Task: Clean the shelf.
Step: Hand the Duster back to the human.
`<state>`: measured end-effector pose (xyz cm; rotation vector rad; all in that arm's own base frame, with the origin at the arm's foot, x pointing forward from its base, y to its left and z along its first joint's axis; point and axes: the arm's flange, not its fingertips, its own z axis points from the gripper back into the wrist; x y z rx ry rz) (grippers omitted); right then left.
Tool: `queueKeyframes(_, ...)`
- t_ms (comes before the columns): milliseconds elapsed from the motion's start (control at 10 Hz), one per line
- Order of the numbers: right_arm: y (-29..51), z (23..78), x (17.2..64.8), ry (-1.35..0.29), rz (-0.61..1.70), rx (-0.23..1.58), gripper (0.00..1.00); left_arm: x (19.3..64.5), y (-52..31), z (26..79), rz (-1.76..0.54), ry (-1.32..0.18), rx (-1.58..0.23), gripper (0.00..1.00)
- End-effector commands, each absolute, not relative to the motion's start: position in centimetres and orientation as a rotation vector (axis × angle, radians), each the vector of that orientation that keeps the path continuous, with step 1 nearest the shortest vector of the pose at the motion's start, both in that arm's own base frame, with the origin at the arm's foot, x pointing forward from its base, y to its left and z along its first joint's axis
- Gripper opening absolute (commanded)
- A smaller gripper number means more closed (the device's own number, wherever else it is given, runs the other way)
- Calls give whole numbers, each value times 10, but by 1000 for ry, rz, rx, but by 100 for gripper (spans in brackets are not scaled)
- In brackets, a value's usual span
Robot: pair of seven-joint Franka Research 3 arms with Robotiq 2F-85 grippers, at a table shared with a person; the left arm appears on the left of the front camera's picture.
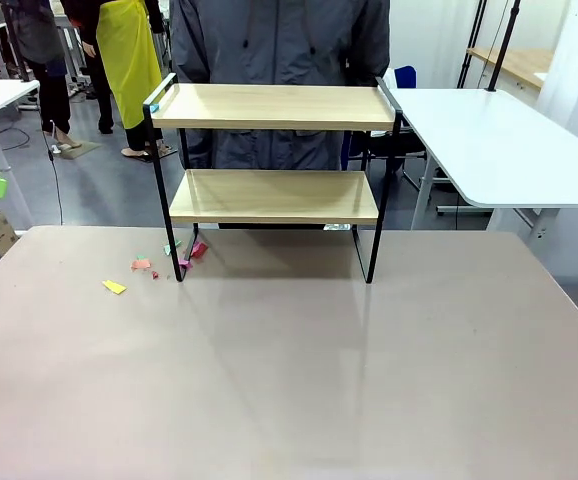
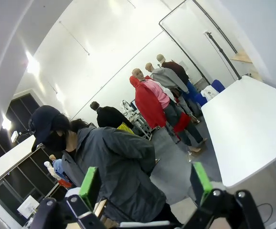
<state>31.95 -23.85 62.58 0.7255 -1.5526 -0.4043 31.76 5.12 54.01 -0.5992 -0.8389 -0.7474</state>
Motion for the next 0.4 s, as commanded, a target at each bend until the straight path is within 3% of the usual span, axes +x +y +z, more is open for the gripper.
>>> queueKeyframes(0, -238, 625, 318, -1557, -402, 720, 100, 317, 50, 541, -744, -844, -611, 100)
queueKeyframes(300, -238, 625, 318, -1557, -402, 720, 100, 317, 50, 541, -744, -844, -611, 100)
